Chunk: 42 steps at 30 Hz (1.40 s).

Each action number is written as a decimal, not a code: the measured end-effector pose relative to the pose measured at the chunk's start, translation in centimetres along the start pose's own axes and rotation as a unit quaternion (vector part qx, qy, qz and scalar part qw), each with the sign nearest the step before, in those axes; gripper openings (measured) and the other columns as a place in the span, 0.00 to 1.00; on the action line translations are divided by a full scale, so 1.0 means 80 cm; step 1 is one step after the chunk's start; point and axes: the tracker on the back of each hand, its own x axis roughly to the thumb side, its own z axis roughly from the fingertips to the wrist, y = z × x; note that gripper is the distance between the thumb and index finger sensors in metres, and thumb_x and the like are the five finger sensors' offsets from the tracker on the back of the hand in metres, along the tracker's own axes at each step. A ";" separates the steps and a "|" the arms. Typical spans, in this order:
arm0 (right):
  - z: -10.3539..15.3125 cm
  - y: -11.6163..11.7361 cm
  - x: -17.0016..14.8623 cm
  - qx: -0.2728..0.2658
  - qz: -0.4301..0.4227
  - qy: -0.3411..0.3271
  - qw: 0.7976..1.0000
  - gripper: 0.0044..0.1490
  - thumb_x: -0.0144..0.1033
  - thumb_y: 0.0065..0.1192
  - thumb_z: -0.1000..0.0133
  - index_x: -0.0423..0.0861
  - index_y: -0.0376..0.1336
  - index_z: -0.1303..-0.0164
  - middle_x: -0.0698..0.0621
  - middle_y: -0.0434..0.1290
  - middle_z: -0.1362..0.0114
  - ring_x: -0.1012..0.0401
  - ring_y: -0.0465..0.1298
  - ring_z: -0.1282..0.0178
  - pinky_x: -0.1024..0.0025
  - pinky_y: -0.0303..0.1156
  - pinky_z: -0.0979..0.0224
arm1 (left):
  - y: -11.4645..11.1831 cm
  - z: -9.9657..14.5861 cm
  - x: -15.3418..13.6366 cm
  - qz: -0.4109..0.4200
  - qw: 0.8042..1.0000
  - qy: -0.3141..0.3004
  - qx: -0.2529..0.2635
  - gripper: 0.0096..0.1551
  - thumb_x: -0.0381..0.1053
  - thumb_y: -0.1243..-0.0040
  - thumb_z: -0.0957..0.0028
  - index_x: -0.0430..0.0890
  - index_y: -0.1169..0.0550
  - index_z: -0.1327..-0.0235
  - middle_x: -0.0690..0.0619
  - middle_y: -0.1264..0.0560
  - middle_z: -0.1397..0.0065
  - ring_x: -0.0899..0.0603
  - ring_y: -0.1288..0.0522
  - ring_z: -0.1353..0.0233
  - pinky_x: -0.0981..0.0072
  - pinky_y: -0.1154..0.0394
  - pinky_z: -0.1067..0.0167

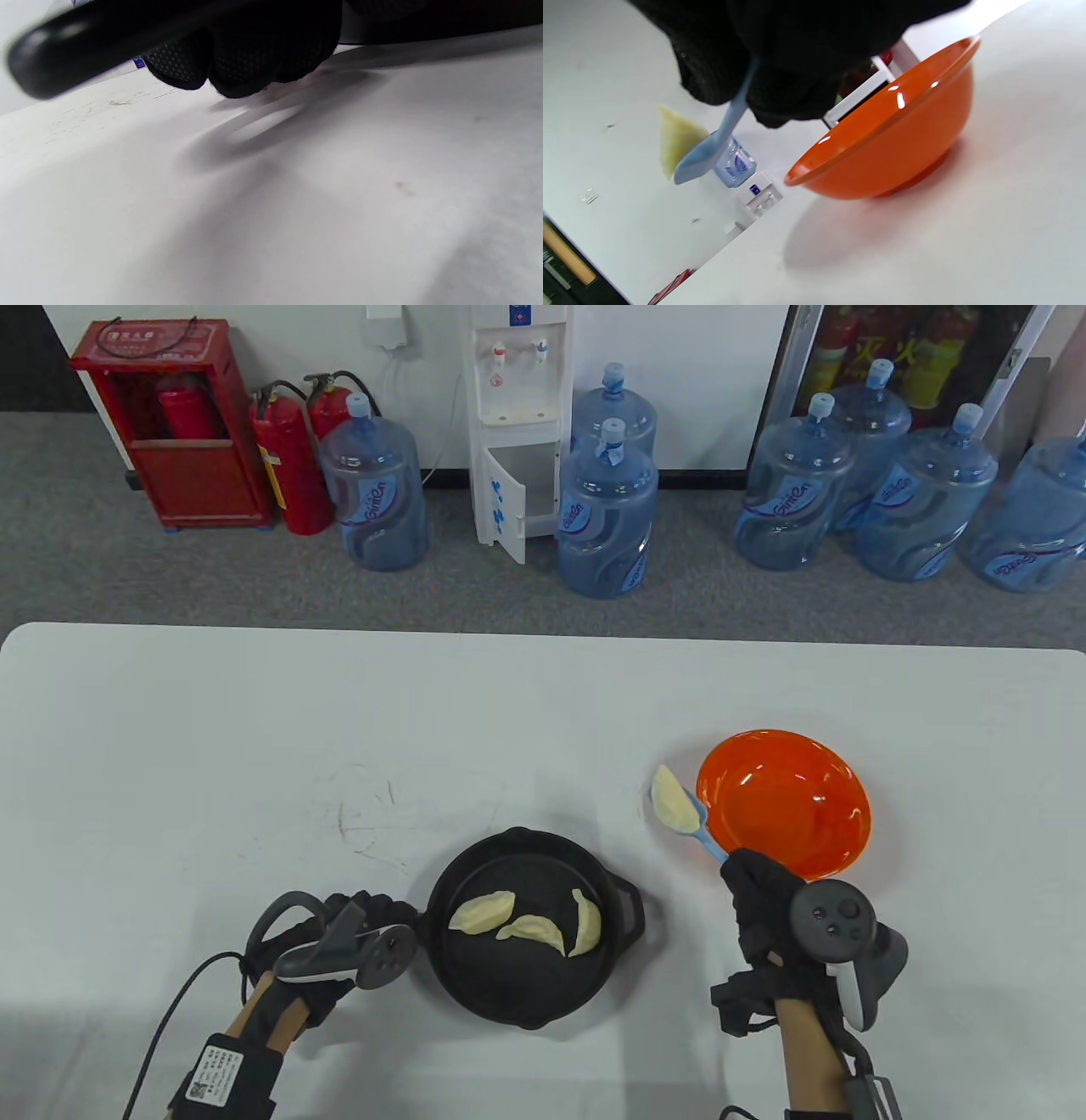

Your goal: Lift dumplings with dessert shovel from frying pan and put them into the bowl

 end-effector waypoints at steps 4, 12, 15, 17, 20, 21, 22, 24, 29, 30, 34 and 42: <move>-0.005 -0.008 -0.010 -0.015 0.011 0.026 0.999 0.25 0.46 0.65 0.34 0.46 0.74 0.33 0.45 0.83 0.47 0.66 0.78 0.75 0.73 0.76 0.74 | 0.000 0.000 0.000 0.000 1.000 0.000 0.000 0.31 0.62 0.57 0.40 0.52 0.32 0.25 0.60 0.24 0.37 0.52 0.17 0.43 0.47 0.23 0.28; -0.012 -0.022 -0.024 -0.024 0.068 0.062 0.995 0.24 0.46 0.65 0.34 0.47 0.75 0.33 0.44 0.83 0.48 0.65 0.78 0.75 0.72 0.76 0.74 | 0.000 0.000 0.000 0.000 1.000 0.000 0.000 0.31 0.62 0.57 0.40 0.52 0.32 0.25 0.60 0.24 0.37 0.52 0.17 0.43 0.47 0.23 0.28; -0.014 -0.025 -0.027 -0.020 0.091 0.069 0.993 0.24 0.46 0.65 0.34 0.46 0.75 0.33 0.44 0.83 0.48 0.65 0.78 0.75 0.72 0.76 0.74 | 0.000 0.000 0.000 0.001 1.000 0.001 0.000 0.31 0.62 0.57 0.40 0.52 0.32 0.25 0.60 0.24 0.37 0.52 0.18 0.42 0.47 0.23 0.28; -0.016 -0.026 -0.030 -0.014 0.103 0.077 0.992 0.24 0.45 0.65 0.34 0.46 0.75 0.33 0.44 0.83 0.48 0.65 0.78 0.75 0.72 0.76 0.74 | 0.000 0.000 0.000 0.001 1.000 0.001 -0.001 0.31 0.62 0.57 0.40 0.52 0.32 0.25 0.60 0.24 0.37 0.52 0.18 0.42 0.47 0.23 0.28; -0.018 -0.027 -0.034 -0.008 0.125 0.086 0.988 0.24 0.46 0.65 0.34 0.47 0.76 0.33 0.44 0.83 0.48 0.65 0.77 0.74 0.71 0.76 0.73 | 0.000 0.000 0.000 0.001 1.000 0.001 -0.001 0.31 0.62 0.57 0.40 0.51 0.32 0.25 0.60 0.24 0.37 0.52 0.18 0.42 0.47 0.23 0.28; -0.018 -0.027 -0.034 -0.008 0.131 0.086 0.988 0.24 0.46 0.65 0.34 0.47 0.76 0.33 0.44 0.83 0.47 0.65 0.77 0.74 0.71 0.76 0.73 | 0.000 0.000 0.000 0.002 1.000 0.001 -0.001 0.31 0.62 0.57 0.40 0.52 0.32 0.25 0.60 0.24 0.37 0.52 0.17 0.42 0.47 0.23 0.28; -0.018 -0.027 -0.034 -0.009 0.135 0.086 0.987 0.24 0.46 0.65 0.34 0.47 0.75 0.33 0.44 0.83 0.47 0.65 0.77 0.74 0.71 0.76 0.73 | 0.000 0.000 0.000 0.002 1.000 0.001 -0.001 0.31 0.62 0.57 0.40 0.51 0.32 0.25 0.60 0.24 0.37 0.52 0.17 0.42 0.47 0.23 0.28; -0.019 -0.027 -0.033 -0.010 0.148 0.083 0.985 0.24 0.46 0.65 0.34 0.47 0.75 0.33 0.44 0.83 0.47 0.65 0.77 0.74 0.71 0.76 0.72 | 0.000 0.000 0.000 0.002 1.000 0.001 -0.002 0.31 0.62 0.57 0.40 0.51 0.32 0.25 0.60 0.24 0.37 0.52 0.18 0.42 0.47 0.23 0.28; -0.019 -0.020 -0.025 -0.013 0.201 0.068 0.977 0.24 0.46 0.66 0.34 0.47 0.75 0.33 0.44 0.83 0.47 0.64 0.77 0.73 0.71 0.75 0.72 | 0.000 0.000 0.000 0.002 1.000 0.001 -0.002 0.31 0.62 0.57 0.40 0.51 0.32 0.25 0.60 0.24 0.37 0.52 0.18 0.42 0.47 0.23 0.27; -0.019 -0.018 -0.023 -0.015 0.216 0.061 0.974 0.24 0.46 0.66 0.34 0.48 0.75 0.33 0.44 0.83 0.47 0.64 0.77 0.73 0.71 0.75 0.72 | 0.000 0.000 0.000 0.002 1.000 0.001 -0.002 0.31 0.62 0.57 0.40 0.51 0.32 0.25 0.60 0.24 0.37 0.52 0.18 0.42 0.47 0.23 0.27; -0.017 -0.012 -0.014 -0.028 0.263 0.038 0.964 0.24 0.46 0.66 0.34 0.49 0.75 0.33 0.45 0.83 0.46 0.64 0.78 0.73 0.70 0.76 0.71 | -0.001 0.000 0.000 0.001 1.000 0.001 -0.004 0.31 0.62 0.57 0.40 0.51 0.32 0.25 0.60 0.24 0.37 0.52 0.18 0.42 0.47 0.24 0.26; -0.012 0.005 0.002 -0.056 0.362 -0.009 0.930 0.24 0.48 0.67 0.35 0.51 0.75 0.32 0.46 0.82 0.43 0.61 0.79 0.69 0.67 0.77 0.66 | 0.000 0.000 0.000 0.000 1.000 0.000 -0.006 0.31 0.62 0.57 0.40 0.52 0.33 0.25 0.60 0.24 0.37 0.52 0.18 0.41 0.47 0.25 0.25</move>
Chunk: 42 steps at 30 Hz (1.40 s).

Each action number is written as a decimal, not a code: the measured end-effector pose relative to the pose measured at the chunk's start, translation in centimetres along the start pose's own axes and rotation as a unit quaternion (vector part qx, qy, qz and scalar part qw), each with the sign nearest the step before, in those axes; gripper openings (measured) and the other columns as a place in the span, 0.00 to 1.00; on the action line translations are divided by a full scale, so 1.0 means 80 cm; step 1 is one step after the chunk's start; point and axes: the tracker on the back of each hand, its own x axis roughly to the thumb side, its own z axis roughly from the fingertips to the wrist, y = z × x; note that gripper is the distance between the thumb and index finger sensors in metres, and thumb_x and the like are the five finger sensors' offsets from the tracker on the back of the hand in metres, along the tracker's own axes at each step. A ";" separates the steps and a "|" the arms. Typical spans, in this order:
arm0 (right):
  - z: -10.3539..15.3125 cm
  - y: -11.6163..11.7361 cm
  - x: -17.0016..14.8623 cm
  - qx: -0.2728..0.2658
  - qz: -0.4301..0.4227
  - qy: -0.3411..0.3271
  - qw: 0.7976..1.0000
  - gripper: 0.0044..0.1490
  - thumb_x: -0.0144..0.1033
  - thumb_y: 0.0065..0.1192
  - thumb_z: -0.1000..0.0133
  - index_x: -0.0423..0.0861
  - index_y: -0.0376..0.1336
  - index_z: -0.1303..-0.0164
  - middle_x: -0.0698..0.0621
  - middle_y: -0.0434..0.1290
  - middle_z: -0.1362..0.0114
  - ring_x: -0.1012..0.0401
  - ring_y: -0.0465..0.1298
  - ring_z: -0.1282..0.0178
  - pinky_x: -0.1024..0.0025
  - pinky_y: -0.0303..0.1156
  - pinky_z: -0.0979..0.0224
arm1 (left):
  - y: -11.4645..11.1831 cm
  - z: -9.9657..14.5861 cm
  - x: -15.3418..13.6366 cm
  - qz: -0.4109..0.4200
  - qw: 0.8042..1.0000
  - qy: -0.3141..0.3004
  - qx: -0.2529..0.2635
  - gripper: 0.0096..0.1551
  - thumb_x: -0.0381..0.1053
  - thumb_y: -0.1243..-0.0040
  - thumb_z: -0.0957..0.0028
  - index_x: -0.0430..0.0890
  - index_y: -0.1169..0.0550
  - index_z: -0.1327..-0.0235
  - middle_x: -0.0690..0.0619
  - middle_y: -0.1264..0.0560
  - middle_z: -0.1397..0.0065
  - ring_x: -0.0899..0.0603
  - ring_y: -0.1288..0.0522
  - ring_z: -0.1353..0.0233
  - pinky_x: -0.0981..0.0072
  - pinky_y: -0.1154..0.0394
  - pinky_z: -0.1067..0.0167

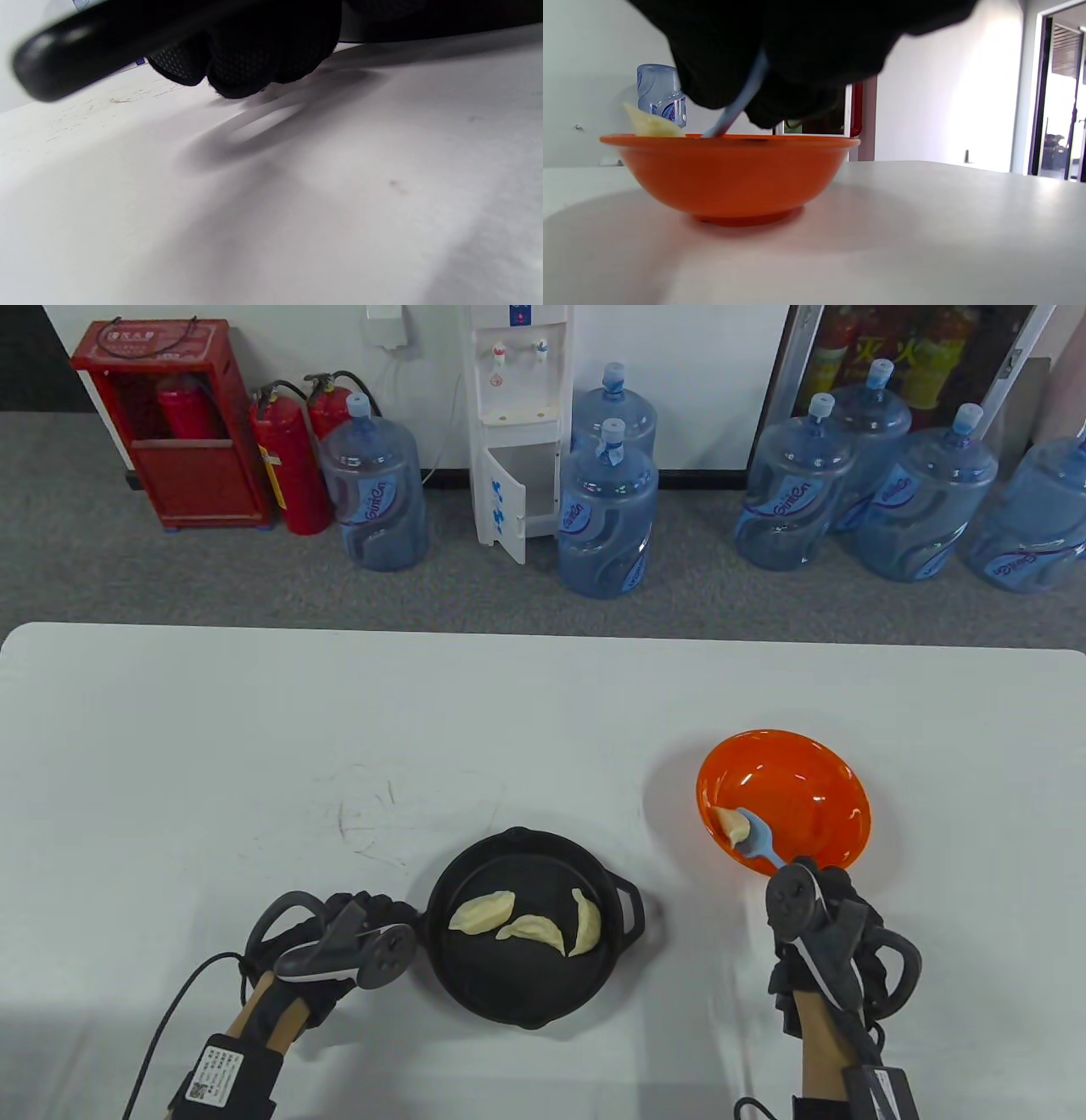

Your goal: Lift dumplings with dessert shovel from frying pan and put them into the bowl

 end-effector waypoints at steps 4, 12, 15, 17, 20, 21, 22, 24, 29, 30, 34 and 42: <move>0.001 0.004 0.002 -0.008 0.031 0.002 0.999 0.23 0.47 0.68 0.35 0.53 0.74 0.31 0.47 0.80 0.38 0.59 0.81 0.61 0.63 0.79 0.59 | 0.000 0.000 0.000 0.000 1.000 0.000 0.000 0.31 0.62 0.57 0.40 0.51 0.33 0.25 0.60 0.24 0.37 0.52 0.18 0.42 0.47 0.25 0.25; 0.001 0.004 0.002 -0.017 0.079 0.006 0.997 0.24 0.46 0.67 0.34 0.53 0.72 0.29 0.47 0.79 0.35 0.58 0.81 0.56 0.61 0.79 0.55 | 0.000 0.000 0.000 -0.002 1.000 0.001 -0.002 0.31 0.62 0.57 0.40 0.52 0.33 0.25 0.60 0.24 0.37 0.52 0.18 0.42 0.47 0.25 0.25; 0.001 0.003 -0.001 -0.018 0.094 0.017 0.995 0.24 0.46 0.66 0.34 0.53 0.72 0.28 0.46 0.79 0.35 0.58 0.81 0.56 0.62 0.79 0.54 | 0.000 0.000 0.001 -0.002 1.000 0.001 -0.003 0.31 0.62 0.57 0.40 0.52 0.33 0.25 0.60 0.24 0.37 0.52 0.18 0.42 0.47 0.25 0.25; 0.000 0.003 -0.004 -0.017 0.091 0.021 0.995 0.24 0.46 0.66 0.34 0.53 0.72 0.28 0.46 0.78 0.34 0.58 0.81 0.55 0.61 0.79 0.54 | 0.001 0.000 0.001 -0.002 1.000 0.001 -0.003 0.31 0.62 0.57 0.40 0.52 0.33 0.25 0.60 0.24 0.37 0.52 0.18 0.41 0.47 0.25 0.25; -0.001 0.002 -0.014 -0.012 0.082 0.037 0.996 0.24 0.45 0.66 0.34 0.53 0.72 0.28 0.46 0.78 0.34 0.58 0.81 0.54 0.61 0.79 0.53 | 0.000 0.000 0.001 0.002 1.000 0.002 -0.005 0.31 0.62 0.57 0.40 0.52 0.33 0.25 0.60 0.24 0.37 0.52 0.18 0.41 0.47 0.25 0.25; -0.002 0.002 -0.017 -0.014 0.079 0.042 0.996 0.24 0.45 0.66 0.34 0.53 0.72 0.28 0.46 0.78 0.34 0.57 0.81 0.54 0.61 0.79 0.53 | 0.000 0.000 0.001 0.002 1.000 0.002 -0.005 0.31 0.62 0.57 0.40 0.52 0.33 0.25 0.60 0.24 0.37 0.52 0.18 0.41 0.47 0.25 0.25; -0.003 0.003 -0.020 -0.011 0.078 0.048 0.996 0.24 0.45 0.66 0.34 0.53 0.71 0.28 0.46 0.78 0.34 0.57 0.81 0.54 0.61 0.79 0.53 | 0.000 0.000 0.001 0.001 1.000 0.002 -0.005 0.31 0.62 0.57 0.40 0.52 0.33 0.25 0.60 0.24 0.37 0.52 0.18 0.41 0.47 0.25 0.25; -0.003 0.004 -0.025 -0.009 0.070 0.053 0.996 0.24 0.45 0.66 0.34 0.53 0.71 0.27 0.46 0.78 0.34 0.57 0.81 0.54 0.61 0.79 0.53 | 0.000 0.000 0.001 0.000 1.000 0.002 -0.005 0.31 0.62 0.57 0.40 0.52 0.33 0.25 0.60 0.24 0.37 0.52 0.18 0.41 0.47 0.25 0.25; -0.003 -0.002 -0.032 -0.035 0.057 0.065 0.996 0.24 0.45 0.65 0.33 0.53 0.71 0.27 0.46 0.77 0.33 0.57 0.81 0.53 0.60 0.79 0.51 | 0.000 0.000 0.001 -0.001 1.000 0.003 -0.005 0.31 0.62 0.57 0.40 0.52 0.33 0.25 0.60 0.24 0.37 0.51 0.18 0.41 0.47 0.25 0.25; -0.002 -0.005 -0.030 -0.051 0.055 0.062 0.995 0.25 0.45 0.65 0.33 0.53 0.71 0.27 0.46 0.77 0.33 0.57 0.81 0.53 0.61 0.79 0.51 | 0.001 0.000 0.001 -0.001 1.000 0.003 -0.005 0.31 0.62 0.57 0.40 0.52 0.33 0.25 0.60 0.24 0.37 0.52 0.18 0.41 0.47 0.25 0.25; 0.007 -0.019 -0.016 -0.105 0.020 0.028 0.994 0.25 0.46 0.64 0.33 0.53 0.70 0.27 0.47 0.77 0.33 0.58 0.81 0.53 0.62 0.79 0.51 | 0.001 0.000 0.001 -0.003 1.000 0.003 -0.005 0.31 0.62 0.57 0.40 0.52 0.33 0.25 0.60 0.24 0.37 0.52 0.18 0.41 0.47 0.25 0.25; 0.040 -0.037 0.049 -0.153 -0.072 -0.134 0.976 0.25 0.48 0.64 0.34 0.54 0.70 0.28 0.48 0.77 0.34 0.60 0.81 0.54 0.63 0.79 0.52 | 0.001 0.000 0.001 -0.002 1.000 0.002 -0.006 0.31 0.62 0.57 0.40 0.52 0.33 0.25 0.60 0.24 0.37 0.52 0.18 0.41 0.47 0.25 0.25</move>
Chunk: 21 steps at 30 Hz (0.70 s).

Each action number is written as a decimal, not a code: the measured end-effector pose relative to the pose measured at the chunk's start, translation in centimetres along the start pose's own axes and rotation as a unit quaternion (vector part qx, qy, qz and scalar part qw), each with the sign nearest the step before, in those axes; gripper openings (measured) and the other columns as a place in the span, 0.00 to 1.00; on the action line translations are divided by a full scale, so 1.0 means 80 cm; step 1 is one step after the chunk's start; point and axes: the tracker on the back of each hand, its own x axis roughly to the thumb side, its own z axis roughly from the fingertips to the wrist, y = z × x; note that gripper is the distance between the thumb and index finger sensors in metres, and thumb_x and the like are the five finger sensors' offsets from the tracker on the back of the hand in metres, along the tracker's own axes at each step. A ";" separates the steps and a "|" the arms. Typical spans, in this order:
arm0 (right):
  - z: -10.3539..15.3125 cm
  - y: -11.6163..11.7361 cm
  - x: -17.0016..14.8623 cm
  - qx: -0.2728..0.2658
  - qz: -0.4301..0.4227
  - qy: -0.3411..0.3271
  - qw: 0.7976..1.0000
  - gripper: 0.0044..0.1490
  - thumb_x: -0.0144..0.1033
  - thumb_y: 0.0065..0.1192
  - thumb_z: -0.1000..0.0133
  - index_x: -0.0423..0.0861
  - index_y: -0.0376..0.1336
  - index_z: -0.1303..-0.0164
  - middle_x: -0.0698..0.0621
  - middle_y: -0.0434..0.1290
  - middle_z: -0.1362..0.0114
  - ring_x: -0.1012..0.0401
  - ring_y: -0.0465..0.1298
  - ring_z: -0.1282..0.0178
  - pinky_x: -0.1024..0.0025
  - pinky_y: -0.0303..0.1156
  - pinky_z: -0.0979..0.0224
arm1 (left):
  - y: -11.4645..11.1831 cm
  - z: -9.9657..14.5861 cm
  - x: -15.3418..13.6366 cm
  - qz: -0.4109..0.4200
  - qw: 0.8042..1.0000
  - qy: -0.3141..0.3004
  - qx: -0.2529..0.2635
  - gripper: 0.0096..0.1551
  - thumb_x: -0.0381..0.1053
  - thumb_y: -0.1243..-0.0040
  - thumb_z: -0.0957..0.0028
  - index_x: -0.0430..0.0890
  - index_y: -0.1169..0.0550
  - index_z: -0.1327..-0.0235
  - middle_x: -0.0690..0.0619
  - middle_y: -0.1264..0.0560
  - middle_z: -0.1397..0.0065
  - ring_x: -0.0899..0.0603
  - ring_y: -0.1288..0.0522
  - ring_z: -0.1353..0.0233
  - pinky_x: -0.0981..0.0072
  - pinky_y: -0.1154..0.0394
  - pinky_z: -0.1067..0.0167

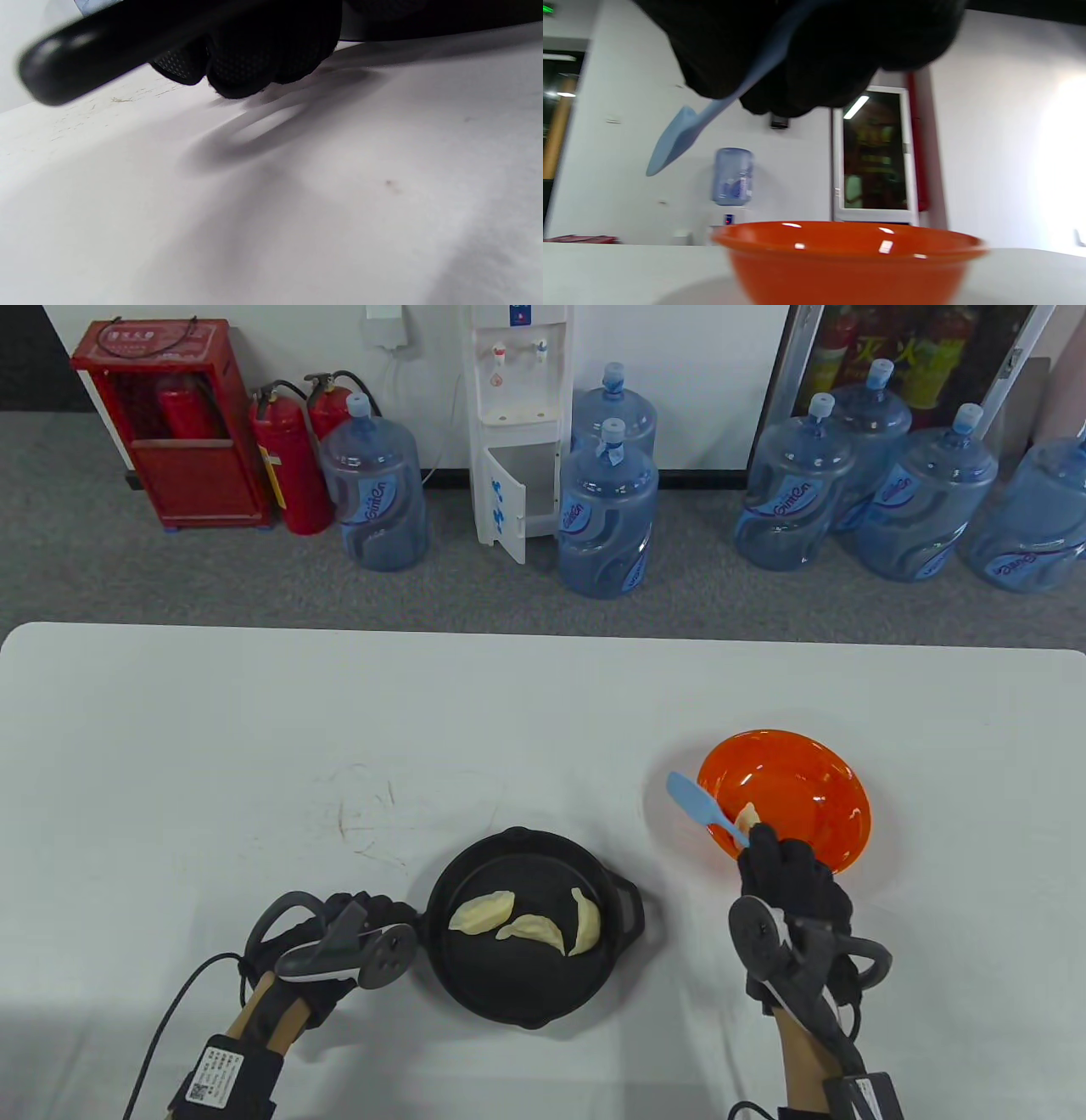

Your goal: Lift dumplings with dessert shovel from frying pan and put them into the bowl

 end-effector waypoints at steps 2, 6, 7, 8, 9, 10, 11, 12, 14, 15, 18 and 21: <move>0.005 0.000 0.019 0.003 -0.018 -0.046 0.999 0.25 0.48 0.64 0.35 0.54 0.71 0.29 0.49 0.78 0.34 0.60 0.81 0.53 0.63 0.79 0.51 | 0.000 0.000 0.000 0.000 1.000 0.000 0.000 0.31 0.62 0.57 0.40 0.52 0.33 0.25 0.60 0.24 0.37 0.52 0.18 0.41 0.47 0.25 0.25; 0.017 0.002 0.054 0.036 -0.044 -0.141 0.988 0.24 0.49 0.65 0.36 0.55 0.72 0.31 0.50 0.78 0.35 0.60 0.81 0.53 0.63 0.79 0.51 | 0.000 0.000 0.000 0.000 1.000 0.000 0.000 0.31 0.62 0.57 0.40 0.52 0.33 0.25 0.60 0.24 0.37 0.52 0.18 0.41 0.47 0.25 0.25; 0.019 0.003 0.059 0.043 -0.046 -0.155 0.986 0.24 0.49 0.65 0.37 0.56 0.72 0.31 0.50 0.78 0.35 0.60 0.81 0.53 0.63 0.79 0.51 | 0.000 0.000 0.000 -0.001 1.000 0.000 0.000 0.31 0.62 0.57 0.40 0.52 0.33 0.25 0.60 0.24 0.37 0.51 0.18 0.41 0.47 0.25 0.25; 0.022 0.004 0.066 0.054 -0.046 -0.179 0.981 0.24 0.49 0.65 0.37 0.56 0.72 0.31 0.50 0.78 0.35 0.60 0.81 0.53 0.63 0.79 0.51 | 0.000 0.000 0.000 -0.001 1.000 0.000 0.000 0.31 0.62 0.57 0.40 0.52 0.33 0.25 0.60 0.24 0.37 0.52 0.18 0.41 0.47 0.25 0.25; 0.026 0.006 0.074 0.061 -0.039 -0.199 0.977 0.24 0.49 0.66 0.37 0.56 0.72 0.32 0.50 0.79 0.35 0.60 0.81 0.53 0.62 0.79 0.50 | 0.000 0.000 0.000 -0.001 1.000 0.000 0.000 0.31 0.62 0.57 0.40 0.52 0.33 0.25 0.60 0.24 0.37 0.52 0.18 0.41 0.47 0.25 0.25; 0.028 0.006 0.078 0.063 -0.030 -0.209 0.975 0.24 0.49 0.66 0.37 0.56 0.73 0.32 0.51 0.79 0.35 0.60 0.81 0.53 0.62 0.79 0.50 | 0.000 0.000 0.000 -0.001 1.000 0.000 0.000 0.31 0.62 0.57 0.40 0.52 0.33 0.25 0.60 0.24 0.37 0.51 0.18 0.41 0.47 0.25 0.25; 0.031 0.008 0.084 0.065 -0.016 -0.227 0.972 0.24 0.49 0.66 0.38 0.56 0.73 0.32 0.51 0.79 0.35 0.59 0.81 0.53 0.62 0.79 0.50 | 0.000 0.000 0.000 -0.001 1.000 -0.001 0.000 0.31 0.62 0.57 0.40 0.52 0.33 0.25 0.60 0.24 0.37 0.51 0.18 0.41 0.46 0.25 0.25; 0.033 0.009 0.089 0.065 -0.006 -0.239 0.969 0.24 0.49 0.66 0.38 0.57 0.73 0.33 0.51 0.79 0.35 0.59 0.81 0.52 0.62 0.79 0.49 | 0.000 0.000 0.000 -0.001 1.000 -0.001 0.000 0.31 0.62 0.57 0.40 0.52 0.33 0.25 0.60 0.24 0.37 0.51 0.18 0.41 0.47 0.25 0.25; 0.037 0.013 0.095 0.066 0.014 -0.246 0.967 0.24 0.49 0.67 0.38 0.57 0.73 0.33 0.51 0.79 0.34 0.59 0.81 0.52 0.61 0.79 0.49 | 0.000 0.000 0.000 -0.002 1.000 -0.001 0.000 0.31 0.62 0.57 0.40 0.52 0.33 0.25 0.60 0.24 0.36 0.52 0.18 0.41 0.47 0.25 0.25; 0.038 0.014 0.097 0.063 0.022 -0.248 0.966 0.24 0.49 0.67 0.38 0.57 0.73 0.33 0.51 0.79 0.34 0.59 0.81 0.51 0.61 0.79 0.48 | 0.000 0.000 0.000 -0.002 1.000 -0.001 0.000 0.31 0.62 0.57 0.40 0.52 0.33 0.25 0.60 0.24 0.37 0.52 0.18 0.41 0.47 0.25 0.25; 0.040 0.021 0.102 0.068 0.025 -0.251 0.965 0.24 0.48 0.67 0.38 0.57 0.73 0.32 0.51 0.78 0.34 0.59 0.82 0.51 0.61 0.79 0.48 | 0.000 0.000 0.000 -0.001 1.000 -0.001 0.000 0.31 0.62 0.57 0.40 0.52 0.33 0.25 0.60 0.24 0.36 0.51 0.18 0.41 0.47 0.25 0.25; 0.038 0.024 0.100 0.081 0.004 -0.248 0.965 0.24 0.48 0.67 0.38 0.57 0.73 0.32 0.51 0.79 0.34 0.59 0.82 0.51 0.61 0.80 0.48 | 0.000 0.000 0.000 -0.001 1.000 -0.001 0.000 0.31 0.62 0.57 0.40 0.52 0.33 0.25 0.60 0.24 0.37 0.52 0.18 0.41 0.47 0.25 0.25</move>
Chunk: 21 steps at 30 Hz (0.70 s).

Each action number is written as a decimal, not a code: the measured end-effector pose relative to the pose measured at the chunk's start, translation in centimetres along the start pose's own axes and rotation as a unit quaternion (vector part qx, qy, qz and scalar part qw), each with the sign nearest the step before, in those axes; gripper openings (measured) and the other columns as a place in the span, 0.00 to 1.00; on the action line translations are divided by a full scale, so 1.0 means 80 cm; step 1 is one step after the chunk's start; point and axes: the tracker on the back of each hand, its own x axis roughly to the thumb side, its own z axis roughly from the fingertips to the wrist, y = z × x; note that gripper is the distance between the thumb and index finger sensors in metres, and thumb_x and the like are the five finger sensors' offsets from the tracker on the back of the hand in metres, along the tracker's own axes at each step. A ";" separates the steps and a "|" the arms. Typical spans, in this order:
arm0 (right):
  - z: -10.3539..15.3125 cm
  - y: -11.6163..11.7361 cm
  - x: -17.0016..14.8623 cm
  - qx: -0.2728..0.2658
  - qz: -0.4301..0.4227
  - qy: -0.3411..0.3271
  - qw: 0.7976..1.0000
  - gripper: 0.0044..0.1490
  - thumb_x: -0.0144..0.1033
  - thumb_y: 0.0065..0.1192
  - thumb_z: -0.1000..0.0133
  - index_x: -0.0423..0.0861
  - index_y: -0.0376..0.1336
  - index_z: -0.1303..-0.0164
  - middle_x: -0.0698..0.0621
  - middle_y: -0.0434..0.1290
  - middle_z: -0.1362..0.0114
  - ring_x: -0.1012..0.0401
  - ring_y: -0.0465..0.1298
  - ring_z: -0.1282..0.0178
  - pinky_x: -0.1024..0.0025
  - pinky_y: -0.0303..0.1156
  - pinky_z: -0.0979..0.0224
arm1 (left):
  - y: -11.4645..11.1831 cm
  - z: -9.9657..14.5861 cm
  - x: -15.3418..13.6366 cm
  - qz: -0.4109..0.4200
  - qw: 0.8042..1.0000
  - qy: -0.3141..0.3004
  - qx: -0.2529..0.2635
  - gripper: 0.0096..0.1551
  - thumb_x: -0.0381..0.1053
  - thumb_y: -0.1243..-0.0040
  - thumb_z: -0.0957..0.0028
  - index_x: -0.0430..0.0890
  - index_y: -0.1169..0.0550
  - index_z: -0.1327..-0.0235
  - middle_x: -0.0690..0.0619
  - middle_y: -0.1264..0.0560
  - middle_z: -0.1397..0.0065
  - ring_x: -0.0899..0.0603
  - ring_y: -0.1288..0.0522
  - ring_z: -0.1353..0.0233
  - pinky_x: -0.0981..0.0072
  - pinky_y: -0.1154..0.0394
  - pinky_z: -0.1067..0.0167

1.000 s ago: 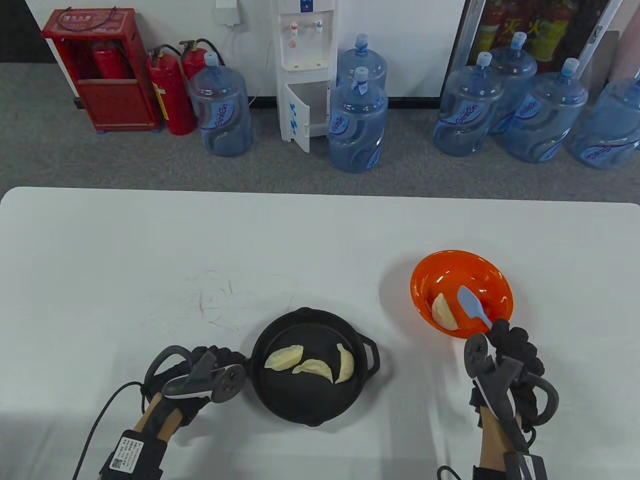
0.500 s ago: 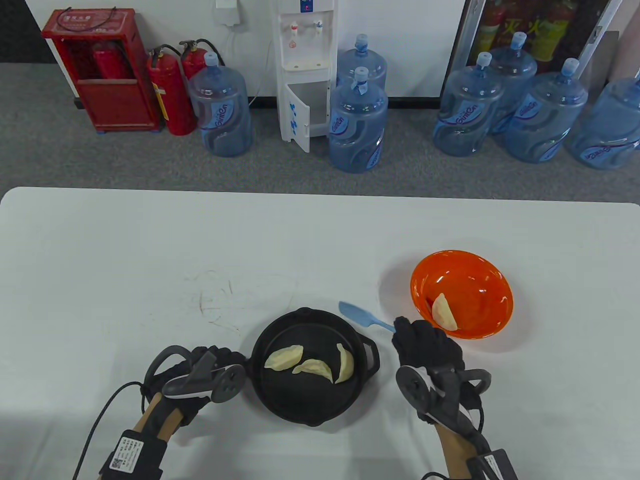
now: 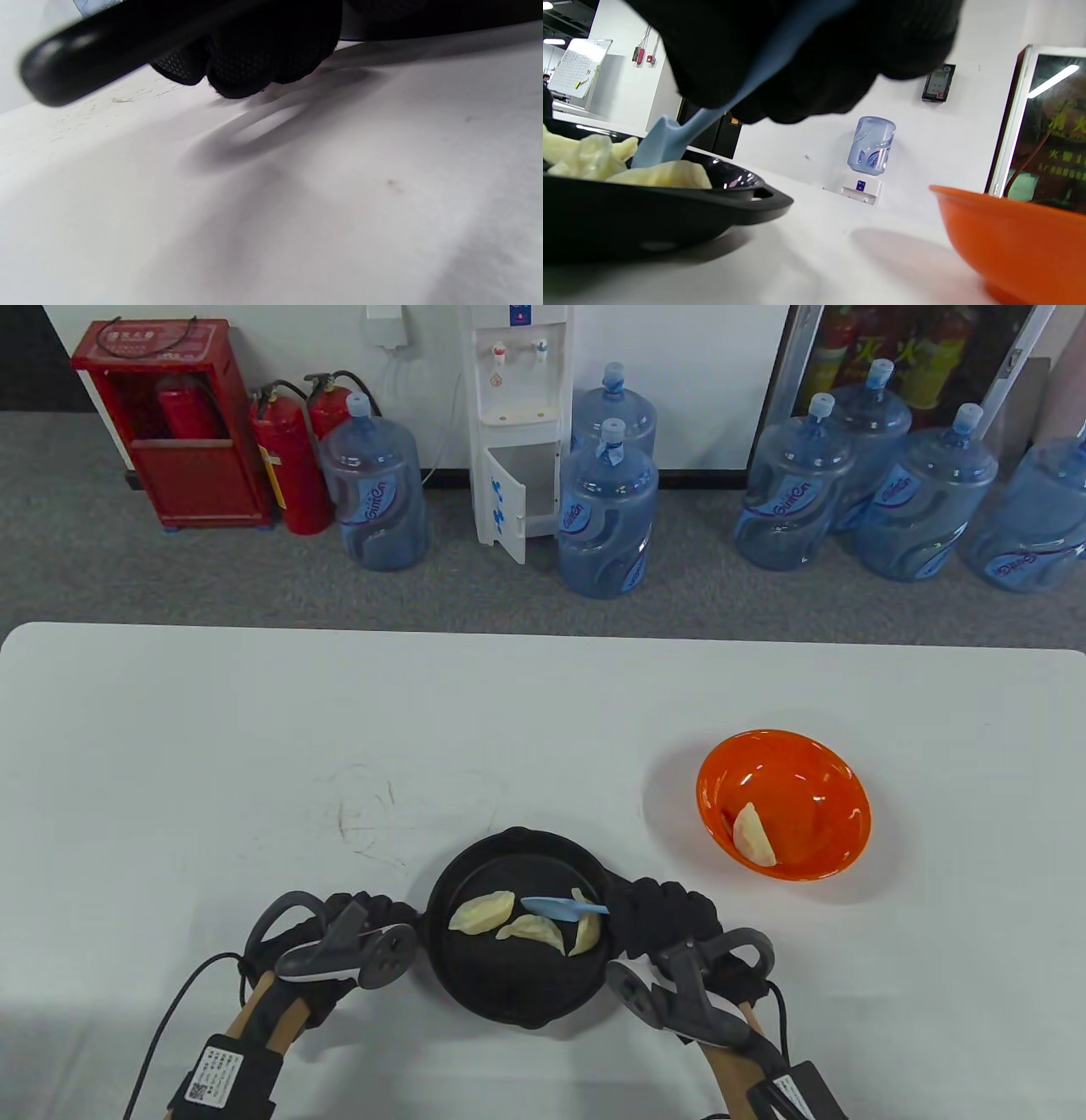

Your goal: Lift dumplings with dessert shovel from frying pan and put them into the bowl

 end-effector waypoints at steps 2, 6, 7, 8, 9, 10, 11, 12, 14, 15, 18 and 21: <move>0.000 0.001 -0.003 0.004 -0.013 0.001 1.000 0.24 0.49 0.67 0.38 0.57 0.73 0.33 0.51 0.79 0.35 0.59 0.82 0.52 0.62 0.80 0.49 | 0.000 0.000 0.000 0.000 1.000 0.000 0.000 0.31 0.62 0.57 0.40 0.52 0.33 0.25 0.60 0.24 0.37 0.52 0.18 0.41 0.47 0.25 0.25; 0.000 0.006 -0.011 0.022 -0.056 0.001 0.998 0.23 0.49 0.67 0.38 0.57 0.73 0.33 0.51 0.79 0.35 0.59 0.82 0.51 0.61 0.80 0.49 | 0.000 0.000 0.000 0.000 1.000 0.000 0.000 0.31 0.62 0.57 0.40 0.52 0.33 0.25 0.60 0.24 0.36 0.52 0.18 0.41 0.47 0.25 0.25; 0.001 0.008 -0.011 0.020 -0.064 0.001 0.998 0.24 0.49 0.66 0.38 0.56 0.73 0.33 0.51 0.79 0.35 0.59 0.82 0.51 0.61 0.80 0.49 | 0.000 0.000 0.000 0.001 1.000 0.000 0.000 0.31 0.62 0.57 0.40 0.52 0.33 0.25 0.60 0.24 0.37 0.51 0.18 0.41 0.47 0.25 0.25; 0.001 0.008 -0.011 0.016 -0.062 0.001 0.998 0.24 0.49 0.66 0.38 0.56 0.74 0.33 0.51 0.79 0.35 0.59 0.82 0.52 0.62 0.80 0.49 | 0.000 0.000 0.000 0.001 1.000 0.000 0.000 0.31 0.62 0.57 0.40 0.52 0.33 0.25 0.60 0.24 0.37 0.52 0.18 0.42 0.46 0.25 0.25; 0.000 0.009 -0.011 0.019 -0.061 0.001 0.998 0.24 0.49 0.66 0.38 0.56 0.73 0.33 0.51 0.79 0.35 0.60 0.82 0.52 0.62 0.80 0.49 | 0.000 0.000 0.000 0.001 1.000 0.000 0.000 0.31 0.62 0.57 0.40 0.52 0.33 0.25 0.60 0.24 0.37 0.52 0.18 0.41 0.47 0.25 0.25; 0.000 0.010 -0.011 0.020 -0.063 0.001 0.998 0.24 0.50 0.66 0.38 0.56 0.74 0.33 0.51 0.79 0.35 0.60 0.82 0.52 0.62 0.80 0.49 | 0.000 0.000 0.000 0.001 1.000 0.000 0.000 0.31 0.62 0.57 0.40 0.52 0.33 0.25 0.60 0.24 0.37 0.51 0.18 0.42 0.46 0.25 0.25; 0.000 0.009 -0.011 0.017 -0.067 0.001 0.998 0.24 0.50 0.66 0.38 0.56 0.74 0.33 0.51 0.79 0.35 0.59 0.82 0.52 0.62 0.80 0.49 | 0.000 0.000 0.000 0.001 1.000 0.000 0.000 0.31 0.62 0.57 0.40 0.52 0.33 0.25 0.60 0.24 0.37 0.52 0.18 0.42 0.46 0.25 0.25; 0.000 0.009 -0.011 0.019 -0.068 0.001 0.997 0.24 0.50 0.66 0.38 0.56 0.74 0.33 0.51 0.79 0.35 0.60 0.82 0.52 0.62 0.80 0.49 | 0.000 0.000 0.000 0.001 1.000 0.000 0.000 0.31 0.62 0.57 0.40 0.52 0.33 0.25 0.60 0.24 0.37 0.52 0.18 0.42 0.46 0.25 0.25; -0.001 0.009 -0.010 0.027 -0.081 -0.004 0.996 0.24 0.50 0.66 0.38 0.56 0.74 0.34 0.51 0.79 0.35 0.60 0.82 0.52 0.62 0.80 0.49 | 0.000 0.000 0.000 0.001 1.000 0.000 0.000 0.31 0.62 0.57 0.40 0.52 0.33 0.25 0.60 0.24 0.37 0.52 0.18 0.42 0.46 0.25 0.25; -0.001 0.011 -0.009 0.035 -0.094 -0.009 0.995 0.24 0.50 0.66 0.38 0.56 0.74 0.34 0.51 0.79 0.35 0.60 0.82 0.52 0.62 0.80 0.49 | 0.000 0.000 0.000 0.001 1.000 0.000 0.000 0.31 0.62 0.57 0.40 0.52 0.33 0.25 0.60 0.24 0.37 0.52 0.18 0.42 0.46 0.25 0.25; -0.002 0.012 -0.006 0.047 -0.113 -0.021 0.992 0.24 0.50 0.66 0.38 0.56 0.74 0.34 0.51 0.79 0.35 0.59 0.82 0.52 0.62 0.80 0.49 | 0.000 0.000 0.000 0.000 1.000 0.000 0.000 0.31 0.62 0.57 0.40 0.52 0.33 0.25 0.60 0.24 0.37 0.52 0.18 0.42 0.46 0.25 0.25; -0.002 0.011 0.000 0.050 -0.119 -0.032 0.991 0.24 0.50 0.66 0.38 0.56 0.74 0.34 0.51 0.79 0.35 0.60 0.82 0.52 0.62 0.80 0.50 | 0.000 0.000 0.000 0.001 1.000 0.000 0.000 0.31 0.62 0.57 0.40 0.52 0.33 0.25 0.60 0.24 0.37 0.52 0.18 0.42 0.46 0.25 0.25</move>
